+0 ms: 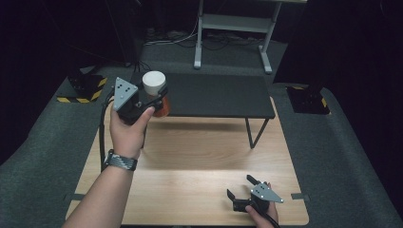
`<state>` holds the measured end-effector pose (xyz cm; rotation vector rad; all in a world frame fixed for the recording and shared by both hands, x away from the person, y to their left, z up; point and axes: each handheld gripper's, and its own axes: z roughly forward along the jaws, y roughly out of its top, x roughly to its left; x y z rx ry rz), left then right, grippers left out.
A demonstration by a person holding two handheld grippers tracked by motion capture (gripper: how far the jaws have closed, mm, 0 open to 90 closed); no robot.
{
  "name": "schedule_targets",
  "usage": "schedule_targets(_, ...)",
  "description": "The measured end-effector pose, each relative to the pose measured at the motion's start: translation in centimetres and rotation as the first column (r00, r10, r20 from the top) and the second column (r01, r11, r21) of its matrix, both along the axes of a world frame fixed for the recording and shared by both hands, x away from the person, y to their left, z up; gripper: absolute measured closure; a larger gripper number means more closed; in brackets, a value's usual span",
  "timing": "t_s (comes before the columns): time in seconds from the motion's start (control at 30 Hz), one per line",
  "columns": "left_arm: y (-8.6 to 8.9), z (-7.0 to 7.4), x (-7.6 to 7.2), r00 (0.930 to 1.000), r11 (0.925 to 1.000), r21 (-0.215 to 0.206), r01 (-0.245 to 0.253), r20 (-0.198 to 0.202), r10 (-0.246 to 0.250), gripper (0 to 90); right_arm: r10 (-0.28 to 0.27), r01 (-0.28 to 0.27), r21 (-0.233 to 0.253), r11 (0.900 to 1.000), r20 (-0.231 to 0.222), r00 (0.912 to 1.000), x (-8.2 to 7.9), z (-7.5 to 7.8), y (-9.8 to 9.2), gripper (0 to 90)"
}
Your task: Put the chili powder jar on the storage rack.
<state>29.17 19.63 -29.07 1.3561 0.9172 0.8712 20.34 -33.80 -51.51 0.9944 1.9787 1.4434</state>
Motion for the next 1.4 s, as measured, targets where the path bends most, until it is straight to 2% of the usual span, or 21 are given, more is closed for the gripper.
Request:
schedule_targets(0.03,0.0,0.0,0.0,1.0000,1.0000,0.000,0.000,0.000,0.000,33.7,0.000,0.000,0.000,1.000,0.000,1.0000,0.0,0.0,0.0,0.4)
schedule_targets(0.17,-0.9,-0.1,1.6,0.9999,1.0000,0.001,-0.004,-0.013,0.004,33.7,0.002,-0.002,0.005,1.000,0.002,1.0000,-0.1,-0.1,-0.1,0.4)
schedule_targets(0.43,-2.0,-0.2,3.9,0.9990,0.9995,-0.012,-0.031,-0.034,0.030,33.7,0.005,-0.005,0.009,1.000,0.003,1.0000,-0.1,-0.1,-0.2,0.4)
schedule_targets(0.8,-3.0,-0.9,6.0,0.9972,0.9986,-0.009,-0.053,-0.054,0.052,33.7,0.008,-0.008,0.013,1.000,0.006,0.9999,-0.1,-0.2,-0.3,0.4)
schedule_targets(0.93,-3.4,-1.3,6.2,0.9976,0.9983,0.001,-0.059,-0.036,0.059,33.6,0.015,-0.015,0.013,1.000,0.006,0.9999,0.0,-0.2,-0.4,0.4)
schedule_targets(1.4,-3.3,-1.7,5.8,0.9977,0.9980,-0.017,-0.061,-0.032,0.060,33.2,0.015,-0.015,0.008,1.000,0.008,0.9999,-0.1,-0.2,-0.3,0.3)
